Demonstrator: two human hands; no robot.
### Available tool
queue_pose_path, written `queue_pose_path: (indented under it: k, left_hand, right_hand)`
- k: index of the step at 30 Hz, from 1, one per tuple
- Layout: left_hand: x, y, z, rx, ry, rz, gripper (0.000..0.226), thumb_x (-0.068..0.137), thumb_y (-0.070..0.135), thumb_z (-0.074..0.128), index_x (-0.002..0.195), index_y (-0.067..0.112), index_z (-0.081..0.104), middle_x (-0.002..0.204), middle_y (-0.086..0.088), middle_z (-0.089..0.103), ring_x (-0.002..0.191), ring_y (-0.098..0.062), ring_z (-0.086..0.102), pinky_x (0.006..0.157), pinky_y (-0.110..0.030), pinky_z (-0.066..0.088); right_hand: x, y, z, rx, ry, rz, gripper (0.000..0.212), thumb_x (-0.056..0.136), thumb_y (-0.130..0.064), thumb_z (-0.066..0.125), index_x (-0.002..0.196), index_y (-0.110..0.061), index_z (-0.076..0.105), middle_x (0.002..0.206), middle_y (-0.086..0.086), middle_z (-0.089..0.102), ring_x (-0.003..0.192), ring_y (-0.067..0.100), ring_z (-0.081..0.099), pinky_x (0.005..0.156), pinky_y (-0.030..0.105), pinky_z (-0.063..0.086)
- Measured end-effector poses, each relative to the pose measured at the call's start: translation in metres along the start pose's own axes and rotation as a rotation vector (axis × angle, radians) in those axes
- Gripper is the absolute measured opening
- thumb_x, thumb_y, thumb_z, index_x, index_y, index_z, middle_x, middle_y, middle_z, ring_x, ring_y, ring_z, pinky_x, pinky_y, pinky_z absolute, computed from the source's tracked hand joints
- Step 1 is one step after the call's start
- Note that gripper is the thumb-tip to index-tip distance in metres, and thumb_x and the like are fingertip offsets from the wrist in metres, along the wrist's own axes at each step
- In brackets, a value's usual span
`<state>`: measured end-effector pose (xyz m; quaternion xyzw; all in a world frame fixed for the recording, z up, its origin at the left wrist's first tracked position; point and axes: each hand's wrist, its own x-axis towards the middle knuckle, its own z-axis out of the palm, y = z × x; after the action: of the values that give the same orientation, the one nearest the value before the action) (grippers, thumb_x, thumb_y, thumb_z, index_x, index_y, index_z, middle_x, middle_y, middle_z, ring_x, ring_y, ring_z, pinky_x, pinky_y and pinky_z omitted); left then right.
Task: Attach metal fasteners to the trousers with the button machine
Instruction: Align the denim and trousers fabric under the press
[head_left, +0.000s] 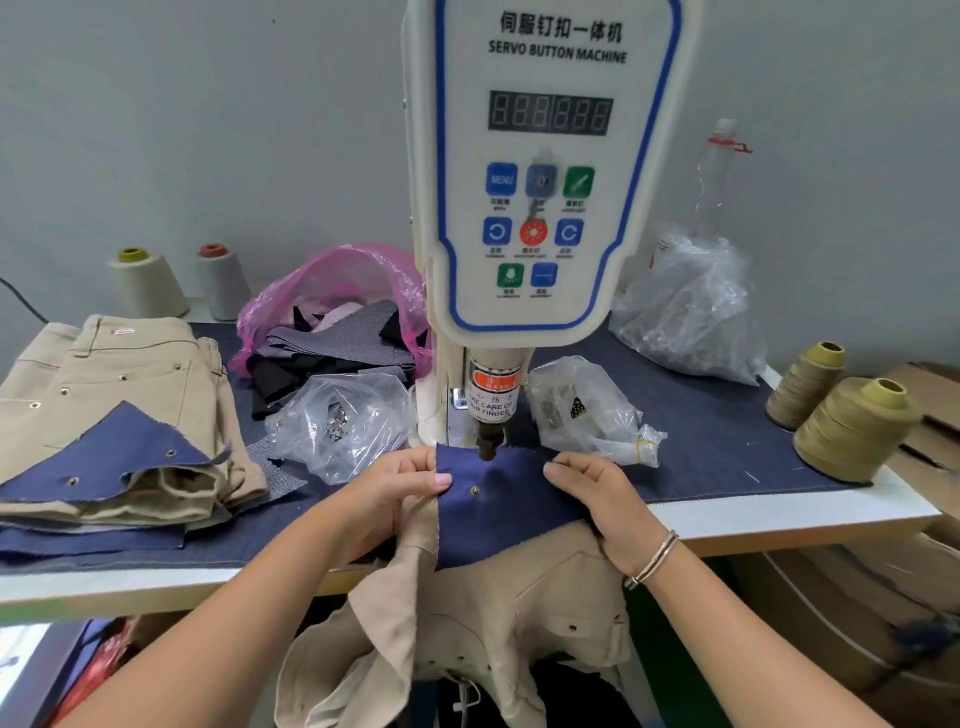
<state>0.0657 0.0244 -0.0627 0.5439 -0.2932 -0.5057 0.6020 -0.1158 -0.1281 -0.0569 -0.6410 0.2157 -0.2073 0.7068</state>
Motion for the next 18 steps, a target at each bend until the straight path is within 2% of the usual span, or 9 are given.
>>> queue_pose_path:
  k: [1,3,4,6,8,10,12,15,18]
  left_hand:
    - [-0.002,0.001,-0.001,0.047,0.027,0.050,0.040,0.073,0.015,0.065,0.101,-0.011,0.053,0.084,-0.017,0.053,0.073,-0.021,0.049,0.062,-0.030,0.034]
    - [-0.003,0.000,-0.004,0.242,0.144,0.228,0.010,0.083,0.006,0.063,0.085,0.001,0.054,0.071,-0.006,0.059,0.067,-0.014,0.054,0.062,-0.024,0.039]
    - [-0.004,-0.002,-0.007,0.340,0.203,0.311,0.010,0.088,-0.003,0.059,0.084,0.005,0.054,0.071,0.001,0.064,0.068,-0.008,0.058,0.066,-0.021,0.044]
    - [-0.006,-0.006,-0.013,0.480,0.309,0.394,0.015,0.092,-0.009,0.051,0.088,0.005,0.056,0.080,-0.002,0.068,0.079,-0.008,0.062,0.077,-0.026,0.050]
    - [-0.009,-0.012,-0.022,0.616,0.386,0.427,0.008,0.092,-0.002,0.055,0.089,0.005,0.056,0.086,-0.013,0.066,0.085,-0.021,0.064,0.084,-0.040,0.049]
    - [-0.010,-0.019,-0.031,0.722,0.434,0.420,0.005,0.091,0.002,0.057,0.087,0.003,0.054,0.083,-0.016,0.064,0.086,-0.033,0.062,0.082,-0.048,0.048]
    - [-0.010,-0.022,-0.032,0.777,0.454,0.419,0.009,0.090,0.003,0.059,0.084,0.005,0.053,0.076,-0.010,0.063,0.080,-0.030,0.061,0.078,-0.046,0.048]
    - [-0.008,-0.022,-0.031,0.868,0.474,0.414,0.027,0.089,0.007,0.061,0.071,0.017,0.044,0.062,0.006,0.049,0.062,-0.013,0.047,0.065,-0.035,0.041]
    - [-0.008,-0.022,-0.032,0.917,0.492,0.394,0.031,0.089,0.012,0.062,0.070,0.018,0.039,0.061,0.007,0.044,0.061,-0.013,0.041,0.062,-0.034,0.038]
  right_hand:
    - [-0.004,-0.002,0.000,-0.072,-0.049,-0.018,0.030,0.085,-0.015,0.061,0.056,-0.023,0.064,0.060,-0.008,0.050,0.060,0.001,0.044,0.059,0.017,0.035]
    - [-0.010,-0.007,0.002,-0.238,-0.130,-0.043,0.042,0.092,-0.008,0.055,0.057,-0.028,0.065,0.054,-0.016,0.047,0.053,-0.004,0.041,0.054,0.009,0.033]
    - [-0.012,-0.011,0.002,-0.291,-0.130,-0.062,0.041,0.094,-0.007,0.053,0.063,-0.031,0.068,0.055,-0.017,0.051,0.054,-0.005,0.045,0.055,0.008,0.036]
    - [-0.009,-0.019,-0.002,-0.309,-0.020,-0.094,0.024,0.095,-0.008,0.053,0.087,-0.020,0.072,0.064,-0.012,0.062,0.059,-0.003,0.055,0.061,0.008,0.044]
    - [0.000,-0.026,-0.014,-0.389,0.179,-0.141,0.017,0.095,-0.017,0.054,0.095,-0.019,0.070,0.067,-0.009,0.062,0.059,-0.002,0.057,0.059,0.011,0.046]
    - [0.013,-0.032,-0.028,-0.714,0.375,-0.187,0.015,0.094,-0.025,0.054,0.096,-0.026,0.069,0.081,-0.009,0.062,0.076,0.005,0.060,0.068,0.019,0.046]
    - [0.031,-0.036,-0.041,-1.192,0.475,-0.181,0.020,0.094,-0.028,0.053,0.103,-0.031,0.070,0.103,-0.004,0.056,0.100,0.018,0.051,0.086,0.032,0.038]
    - [0.057,-0.036,-0.046,-1.626,0.419,-0.123,0.024,0.093,-0.033,0.051,0.105,-0.039,0.069,0.138,0.001,0.037,0.122,0.025,0.031,0.098,0.038,0.023]
    - [0.082,-0.030,-0.044,-1.892,0.330,-0.102,0.026,0.092,-0.040,0.047,0.107,-0.037,0.068,0.144,0.000,0.029,0.123,0.025,0.027,0.100,0.040,0.022]
